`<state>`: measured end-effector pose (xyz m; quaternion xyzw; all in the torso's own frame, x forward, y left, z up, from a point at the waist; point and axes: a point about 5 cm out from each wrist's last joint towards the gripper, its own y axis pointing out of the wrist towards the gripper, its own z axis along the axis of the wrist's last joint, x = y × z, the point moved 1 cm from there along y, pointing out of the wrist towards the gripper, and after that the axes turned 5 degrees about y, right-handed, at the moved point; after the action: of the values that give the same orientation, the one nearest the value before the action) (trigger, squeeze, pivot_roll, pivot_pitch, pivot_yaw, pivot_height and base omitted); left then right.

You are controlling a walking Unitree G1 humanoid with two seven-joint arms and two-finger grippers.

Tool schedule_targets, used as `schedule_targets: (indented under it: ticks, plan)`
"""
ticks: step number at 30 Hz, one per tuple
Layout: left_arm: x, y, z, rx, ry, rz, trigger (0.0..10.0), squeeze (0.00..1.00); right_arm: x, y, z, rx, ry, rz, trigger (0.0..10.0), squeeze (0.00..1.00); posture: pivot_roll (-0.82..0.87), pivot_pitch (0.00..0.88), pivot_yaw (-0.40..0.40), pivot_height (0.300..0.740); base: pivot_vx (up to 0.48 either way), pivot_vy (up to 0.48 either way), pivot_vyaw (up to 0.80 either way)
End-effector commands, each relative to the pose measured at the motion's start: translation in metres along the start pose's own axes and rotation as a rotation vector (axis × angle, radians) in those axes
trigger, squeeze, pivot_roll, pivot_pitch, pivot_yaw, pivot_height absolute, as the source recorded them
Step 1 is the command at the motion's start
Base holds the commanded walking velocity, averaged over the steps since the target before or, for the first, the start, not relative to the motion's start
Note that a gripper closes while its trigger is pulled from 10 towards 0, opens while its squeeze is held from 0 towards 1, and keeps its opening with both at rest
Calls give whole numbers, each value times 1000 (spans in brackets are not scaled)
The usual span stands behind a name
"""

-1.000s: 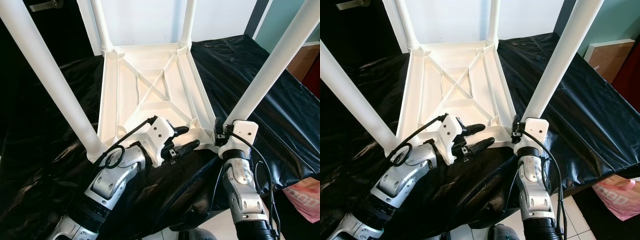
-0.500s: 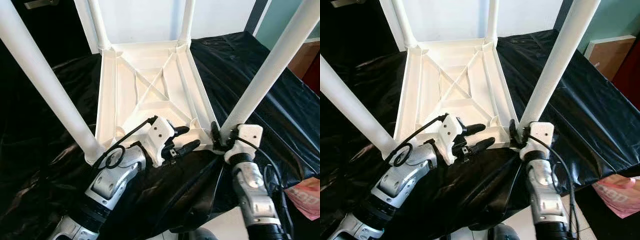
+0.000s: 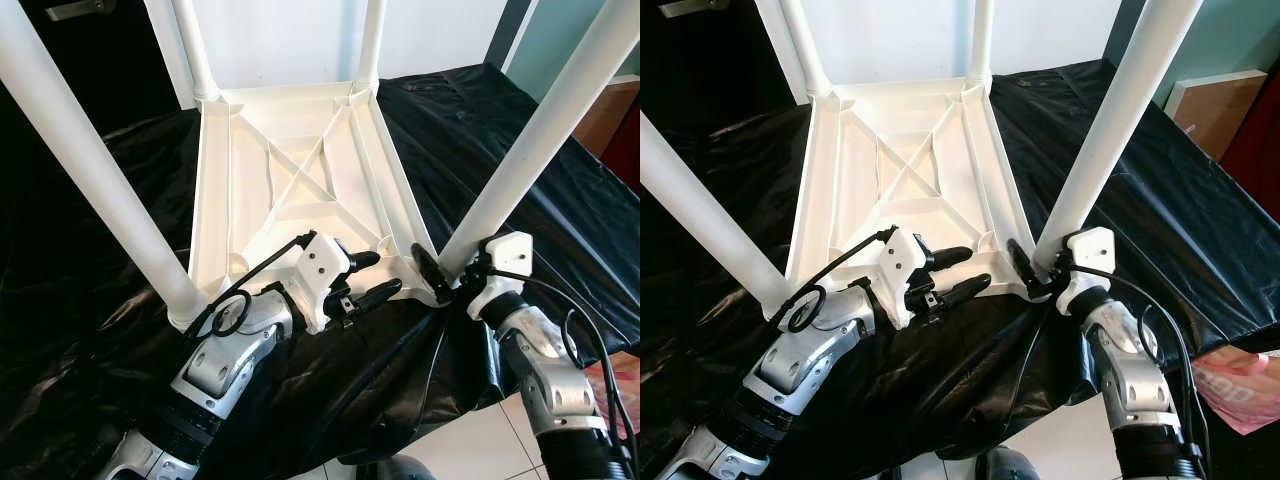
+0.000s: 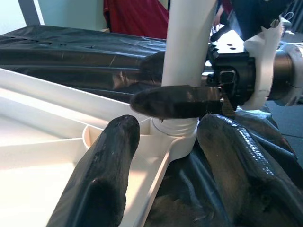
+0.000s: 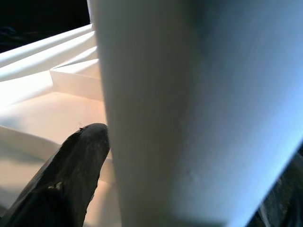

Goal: Building children table

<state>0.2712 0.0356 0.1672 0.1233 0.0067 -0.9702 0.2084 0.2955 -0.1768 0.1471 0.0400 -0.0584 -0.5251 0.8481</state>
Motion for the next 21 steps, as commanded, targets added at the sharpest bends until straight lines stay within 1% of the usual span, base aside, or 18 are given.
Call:
schedule_targets:
  ticks: [1, 3, 4, 5, 6, 8, 9, 17, 21]
  plan:
    - [4, 0, 1, 1, 12, -90, 10000, 0, -1, 2, -5, -33, 9, 37, 10000, 0, -21, 116, -21, 740, 0, 0, 0]
    - [5, 0, 2, 4, 14, -90, 10000, 0, -5, 8, -8, -57, 5, 110, 10000, 0, -12, 115, -26, 740, 0, 0, 0]
    - [5, 0, 2, 4, 14, -90, 10000, 0, -5, 8, -8, -57, 5, 110, 10000, 0, -12, 115, -26, 740, 0, 0, 0]
    - [5, 0, 2, 5, 14, -88, 10000, 0, -6, 9, -9, -61, 3, 131, 9490, 0, -7, 114, -29, 740, 0, 0, 0]
    - [5, 0, 2, 4, 14, -84, 10000, 0, -5, 10, -11, -71, -2, 144, 1608, 0, -3, 114, -33, 740, 0, 0, 0]
    - [4, -1, 2, 3, 14, -81, 10000, 0, -4, 10, -12, -77, -6, 148, 1608, 0, -3, 114, -33, 740, 0, 0, 0]
    - [4, -1, 2, 3, 14, -78, 10000, 0, -3, 10, -13, -85, -8, 151, 0, 0, -2, 114, -34, 740, 0, 0, 0]
    - [5, -2, 2, 5, 12, -75, 10000, 0, -3, 9, -16, -95, 4, 164, 0, 0, -3, 119, -32, 740, 0, 0, 0]
    - [5, -2, 2, 3, 11, -78, 10000, 0, -1, 3, -19, -98, 13, 127, 0, 0, -8, 121, -31, 740, 0, 0, 0]
